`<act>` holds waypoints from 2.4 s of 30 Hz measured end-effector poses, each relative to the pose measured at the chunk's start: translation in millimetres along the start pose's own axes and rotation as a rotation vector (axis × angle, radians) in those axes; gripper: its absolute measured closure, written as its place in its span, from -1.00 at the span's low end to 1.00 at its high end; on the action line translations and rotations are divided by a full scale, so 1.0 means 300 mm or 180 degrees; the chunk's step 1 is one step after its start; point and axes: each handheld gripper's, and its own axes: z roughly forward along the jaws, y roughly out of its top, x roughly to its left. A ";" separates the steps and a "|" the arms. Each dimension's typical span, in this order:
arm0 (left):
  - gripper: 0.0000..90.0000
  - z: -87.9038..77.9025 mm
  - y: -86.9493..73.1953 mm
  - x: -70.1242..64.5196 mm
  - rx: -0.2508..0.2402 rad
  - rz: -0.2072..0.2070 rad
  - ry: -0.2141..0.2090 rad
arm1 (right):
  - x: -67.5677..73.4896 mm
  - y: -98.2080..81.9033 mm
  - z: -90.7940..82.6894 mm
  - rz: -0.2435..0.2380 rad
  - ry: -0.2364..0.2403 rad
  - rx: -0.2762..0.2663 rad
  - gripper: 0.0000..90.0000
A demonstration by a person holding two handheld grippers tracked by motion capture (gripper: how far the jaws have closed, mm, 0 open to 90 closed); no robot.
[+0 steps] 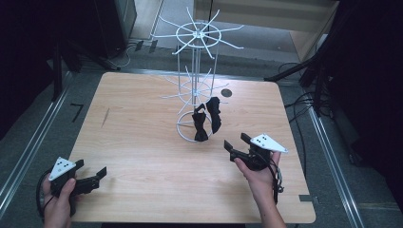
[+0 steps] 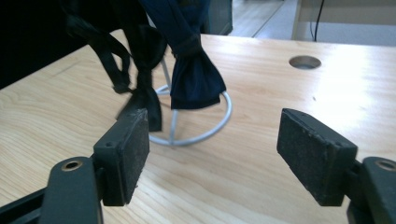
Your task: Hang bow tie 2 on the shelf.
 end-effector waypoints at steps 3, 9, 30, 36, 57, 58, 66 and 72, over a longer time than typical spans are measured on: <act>-0.84 0.000 0.000 0.000 -0.0001 -0.0001 -0.0004 | -0.013 -0.019 -0.009 0.0039 -0.0040 0.0031 -0.44; -0.84 0.000 0.000 0.000 -0.0006 0.0000 -0.0001 | -0.035 -0.051 -0.034 0.0098 -0.0073 0.0070 -0.50; -0.84 -0.002 -0.001 -0.002 -0.0012 0.0012 0.0010 | -0.137 -0.154 -0.148 0.0153 -0.0262 0.0159 -0.59; -0.84 -0.002 -0.001 -0.002 -0.0005 0.0019 0.0005 | -0.165 -0.180 -0.176 0.0160 -0.0299 0.0198 -0.63; -0.84 -0.002 0.000 -0.003 -0.0004 0.0019 0.0018 | -0.267 -0.250 -0.297 0.0323 -0.0475 0.0262 -0.70; -0.84 -0.002 -0.001 -0.003 -0.0005 0.0019 0.0018 | -0.271 -0.254 -0.307 0.0330 -0.0478 0.0259 -0.70; -0.84 -0.001 -0.001 -0.005 -0.0008 0.0031 0.0027 | -0.310 -0.296 -0.386 0.0428 -0.0527 0.0267 -0.76; -0.84 0.000 0.000 -0.006 -0.0002 0.0045 0.0035 | -0.334 -0.320 -0.444 0.0582 -0.0511 0.0213 -0.76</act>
